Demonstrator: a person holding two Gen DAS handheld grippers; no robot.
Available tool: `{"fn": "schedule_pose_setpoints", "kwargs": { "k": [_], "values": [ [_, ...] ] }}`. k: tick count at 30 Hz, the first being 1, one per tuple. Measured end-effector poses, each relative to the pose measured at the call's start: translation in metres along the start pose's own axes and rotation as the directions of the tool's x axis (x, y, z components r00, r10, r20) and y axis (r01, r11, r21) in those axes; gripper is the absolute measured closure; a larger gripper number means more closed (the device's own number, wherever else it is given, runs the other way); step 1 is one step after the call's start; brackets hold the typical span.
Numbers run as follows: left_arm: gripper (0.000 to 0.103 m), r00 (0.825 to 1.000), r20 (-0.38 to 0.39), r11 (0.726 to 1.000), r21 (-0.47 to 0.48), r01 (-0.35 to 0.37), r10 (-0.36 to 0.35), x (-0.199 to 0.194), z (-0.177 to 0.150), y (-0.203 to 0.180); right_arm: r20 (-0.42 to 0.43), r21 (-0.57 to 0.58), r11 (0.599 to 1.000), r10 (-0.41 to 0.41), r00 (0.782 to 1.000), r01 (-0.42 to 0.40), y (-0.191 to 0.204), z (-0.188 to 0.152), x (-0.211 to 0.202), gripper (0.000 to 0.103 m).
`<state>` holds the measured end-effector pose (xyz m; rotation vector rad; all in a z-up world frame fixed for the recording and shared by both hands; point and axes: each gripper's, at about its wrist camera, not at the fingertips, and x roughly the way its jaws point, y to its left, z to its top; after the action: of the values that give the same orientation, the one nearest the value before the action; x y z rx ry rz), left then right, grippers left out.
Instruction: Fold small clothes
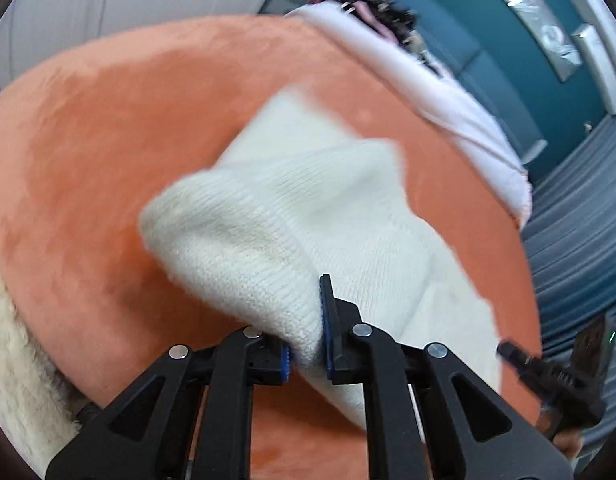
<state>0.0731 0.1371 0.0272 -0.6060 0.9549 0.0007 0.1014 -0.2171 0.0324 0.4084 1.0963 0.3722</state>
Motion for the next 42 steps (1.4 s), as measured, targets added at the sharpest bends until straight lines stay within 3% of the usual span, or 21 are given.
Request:
{"fn": "schedule_pose_setpoints", "kwargs": {
  "k": [3,6,7,8,10,13,18,20,23,25,27,28,29,33,35,36,37,38,40,42],
  "values": [
    [0.091,0.999,-0.025,0.997,-0.065,0.038,-0.040,0.005,-0.006,0.019,0.002,-0.069,0.998,0.008,1.000,-0.008,0.033,0.018,0.042,0.093],
    [0.086,0.996,-0.027,0.995,-0.056,0.086,-0.088,0.003,0.001,0.015,-0.133,-0.090,0.995,-0.058,0.989,0.046,0.039,0.025,0.112,0.094],
    [0.074,0.993,-0.032,0.991,-0.070,0.114,-0.116,0.002,0.001,0.018,-0.139,-0.092,0.994,-0.073,0.988,0.061,0.037,0.024,0.125,0.099],
    [0.053,0.991,-0.033,0.988,-0.087,0.124,-0.127,0.001,0.003,0.022,-0.123,-0.079,0.995,-0.062,0.991,0.052,0.037,0.028,0.124,0.100],
    [0.030,0.994,-0.003,0.987,-0.119,0.109,-0.110,-0.006,0.004,0.029,-0.120,-0.025,0.999,-0.041,0.992,0.038,0.039,0.037,0.115,0.098],
    [0.016,0.995,0.024,0.981,-0.170,0.098,-0.095,-0.003,0.008,0.040,-0.087,-0.071,0.997,-0.030,0.996,0.024,0.062,0.039,0.110,0.098],
    [0.014,0.998,0.002,0.974,-0.217,0.065,-0.066,0.018,0.013,0.053,-0.145,-0.142,0.984,-0.126,0.981,0.105,0.081,0.056,0.168,0.103],
    [0.014,0.998,0.018,0.981,-0.184,0.056,-0.054,0.023,0.017,0.051,-0.163,-0.117,0.986,-0.140,0.977,0.122,0.084,0.071,0.168,0.103],
    [0.012,0.997,0.027,0.984,-0.165,0.069,-0.065,0.024,0.021,0.052,-0.098,-0.177,0.980,-0.113,0.989,0.095,0.111,0.082,0.150,0.097],
    [0.009,0.996,0.030,0.981,-0.172,0.090,-0.086,0.023,0.021,0.057,-0.146,-0.209,0.976,-0.086,0.986,0.054,0.126,0.083,0.161,0.097],
    [0.006,0.995,0.031,0.982,-0.165,0.095,-0.091,0.023,0.020,0.056,-0.244,-0.258,0.962,-0.151,0.958,0.086,0.139,0.078,0.205,0.097],
    [0.005,0.996,0.032,0.982,-0.164,0.093,-0.089,0.023,0.020,0.056,-0.245,-0.278,0.955,-0.175,0.953,0.104,0.140,0.076,0.221,0.099],
    [0.005,0.996,0.032,0.983,-0.165,0.085,-0.081,0.024,0.021,0.054,-0.215,-0.295,0.948,-0.191,0.958,0.123,0.143,0.077,0.231,0.103],
    [0.005,0.997,0.051,0.987,-0.149,0.064,-0.057,0.031,0.026,0.048,-0.226,-0.226,0.965,-0.181,0.957,0.129,0.146,0.096,0.236,0.103],
    [0.010,0.997,0.055,0.985,-0.160,0.065,-0.057,0.035,0.032,0.044,-0.147,-0.203,0.975,-0.118,0.982,0.086,0.144,0.097,0.207,0.103],
    [0.022,0.996,0.057,0.983,-0.166,0.074,-0.065,0.035,0.035,0.043,-0.097,-0.169,0.984,-0.070,0.993,0.053,0.138,0.095,0.186,0.102],
    [0.058,0.994,0.052,0.980,-0.169,0.101,-0.094,0.037,0.040,0.043,-0.053,-0.115,0.993,-0.019,0.998,0.013,0.126,0.092,0.162,0.100],
    [0.073,0.993,0.021,0.977,-0.175,0.120,-0.118,0.039,0.047,0.041,-0.016,-0.052,0.998,0.030,0.999,-0.031,0.109,0.084,0.135,0.097],
    [0.077,0.985,0.045,0.973,-0.151,0.172,-0.167,0.025,0.059,0.028,0.046,0.046,0.997,0.053,0.998,-0.055,0.070,0.064,0.092,0.093],
    [0.079,0.975,0.070,0.977,-0.031,0.213,-0.210,0.002,0.069,-0.010,0.087,0.150,0.989,0.006,0.996,-0.019,0.022,0.035,0.053,0.087]
  ]
}}
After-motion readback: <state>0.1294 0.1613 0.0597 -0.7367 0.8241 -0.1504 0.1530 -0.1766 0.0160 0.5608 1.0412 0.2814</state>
